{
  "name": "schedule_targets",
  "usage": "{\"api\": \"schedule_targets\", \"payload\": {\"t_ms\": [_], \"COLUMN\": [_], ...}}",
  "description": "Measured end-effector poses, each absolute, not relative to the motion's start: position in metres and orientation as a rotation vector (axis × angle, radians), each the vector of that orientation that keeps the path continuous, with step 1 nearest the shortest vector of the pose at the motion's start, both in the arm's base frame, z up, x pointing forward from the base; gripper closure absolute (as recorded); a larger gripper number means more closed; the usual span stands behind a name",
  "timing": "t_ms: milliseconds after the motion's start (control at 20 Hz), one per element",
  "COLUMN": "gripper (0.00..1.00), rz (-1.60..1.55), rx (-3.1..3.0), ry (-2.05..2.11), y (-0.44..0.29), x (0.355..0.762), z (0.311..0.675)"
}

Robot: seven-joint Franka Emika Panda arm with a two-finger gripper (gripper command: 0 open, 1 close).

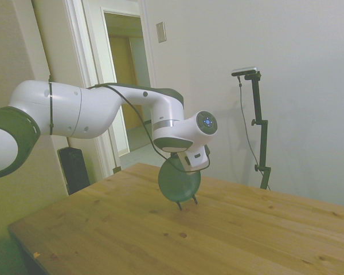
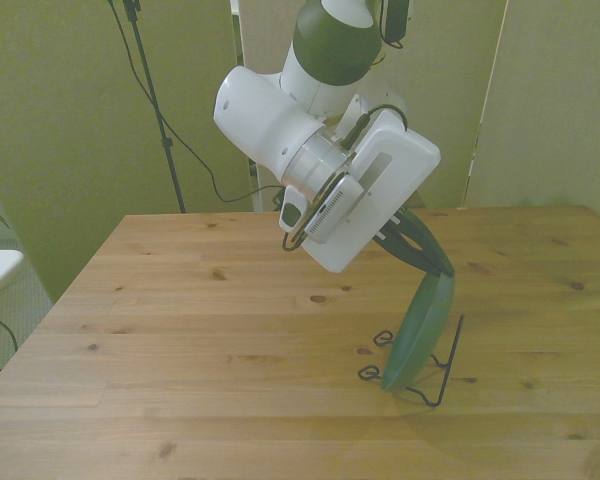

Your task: Load the plate

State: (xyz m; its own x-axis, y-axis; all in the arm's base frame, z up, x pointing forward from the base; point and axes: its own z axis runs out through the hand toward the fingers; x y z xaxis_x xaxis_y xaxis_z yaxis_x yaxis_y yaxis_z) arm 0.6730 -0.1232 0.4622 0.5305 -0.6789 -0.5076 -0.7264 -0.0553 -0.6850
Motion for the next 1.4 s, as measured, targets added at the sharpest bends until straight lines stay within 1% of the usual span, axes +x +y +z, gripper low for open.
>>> {"api": "schedule_targets", "payload": {"t_ms": [400, 450, 1100, 1400], "gripper": [1.0, 0.0, 0.0, 0.0], "rz": [0.054, 0.053, 0.053, 0.03], "rx": [-1.761, -1.761, -1.794, -1.803], "ry": [1.179, 1.18, 1.184, 1.178], "y": [-0.127, -0.127, -0.125, -0.126], "x": [0.673, 0.673, 0.673, 0.663], "z": [0.464, 0.465, 0.467, 0.483]}}
